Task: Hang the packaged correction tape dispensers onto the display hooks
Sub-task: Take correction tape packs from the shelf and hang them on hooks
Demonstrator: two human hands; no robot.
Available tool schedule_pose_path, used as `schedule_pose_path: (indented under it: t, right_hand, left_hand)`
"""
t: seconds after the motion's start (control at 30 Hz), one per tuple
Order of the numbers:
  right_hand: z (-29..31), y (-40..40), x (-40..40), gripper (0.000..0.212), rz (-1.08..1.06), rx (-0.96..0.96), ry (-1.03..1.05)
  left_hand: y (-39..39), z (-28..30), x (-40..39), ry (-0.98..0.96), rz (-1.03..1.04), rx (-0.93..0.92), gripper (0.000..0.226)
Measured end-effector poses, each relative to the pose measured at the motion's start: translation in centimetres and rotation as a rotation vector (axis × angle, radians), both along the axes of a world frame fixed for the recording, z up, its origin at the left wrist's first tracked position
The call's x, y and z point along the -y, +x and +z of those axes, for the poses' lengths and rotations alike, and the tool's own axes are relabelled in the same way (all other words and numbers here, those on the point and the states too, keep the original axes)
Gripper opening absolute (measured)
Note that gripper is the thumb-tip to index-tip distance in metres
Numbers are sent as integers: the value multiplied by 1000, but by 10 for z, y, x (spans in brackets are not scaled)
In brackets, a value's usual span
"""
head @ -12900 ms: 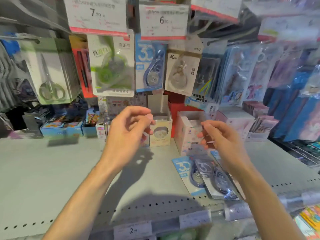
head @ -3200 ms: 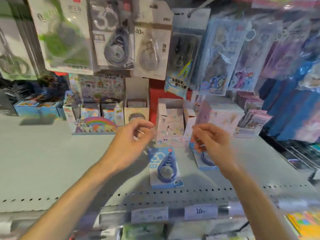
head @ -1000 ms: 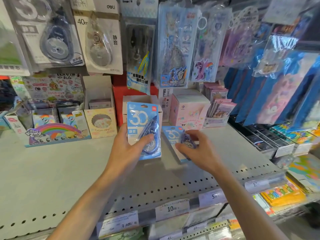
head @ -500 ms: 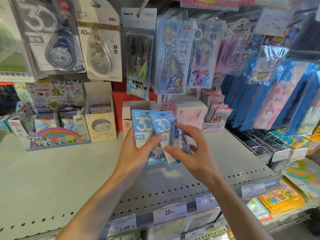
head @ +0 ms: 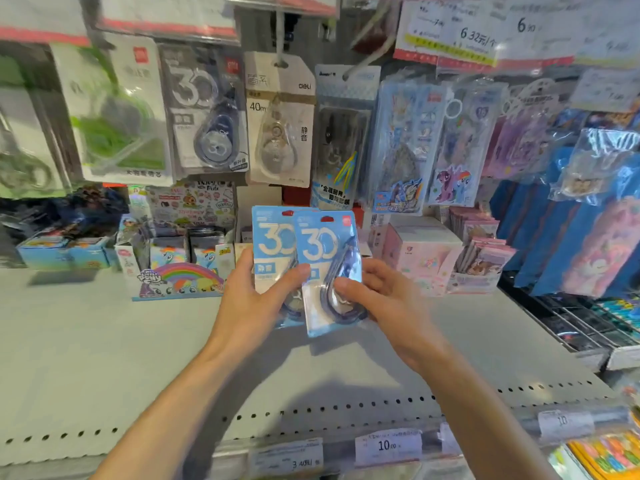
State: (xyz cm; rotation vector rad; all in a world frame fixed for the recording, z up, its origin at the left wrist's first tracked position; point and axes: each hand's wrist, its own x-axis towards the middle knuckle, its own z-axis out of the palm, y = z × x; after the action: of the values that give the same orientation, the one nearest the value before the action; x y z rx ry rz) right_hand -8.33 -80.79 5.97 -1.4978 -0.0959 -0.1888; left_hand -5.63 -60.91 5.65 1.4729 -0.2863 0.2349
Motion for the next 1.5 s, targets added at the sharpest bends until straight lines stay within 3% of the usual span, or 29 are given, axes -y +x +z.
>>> schedule_pose_path:
  t: [0.3,0.6,0.87,1.17,1.5]
  right_hand:
    - [40,13,-54,30,106,41,-31]
    - [80,23,-83,26,43,263,-55]
    - [124,19,-103,43,49,398,3]
    - [125,9,-105,38,61,539,-38]
    - [117,36,-108,25,-36,492,-220]
  left_hand:
    - [-2,32,-79,62,150,151,34]
    - [-8,82,-130,122,258,338,29]
    - [-13,115,-146,131,279,464,28]
    - [-16,139,-148,116,221,548,34]
    - [-12,152,-150,81,221,584,42]
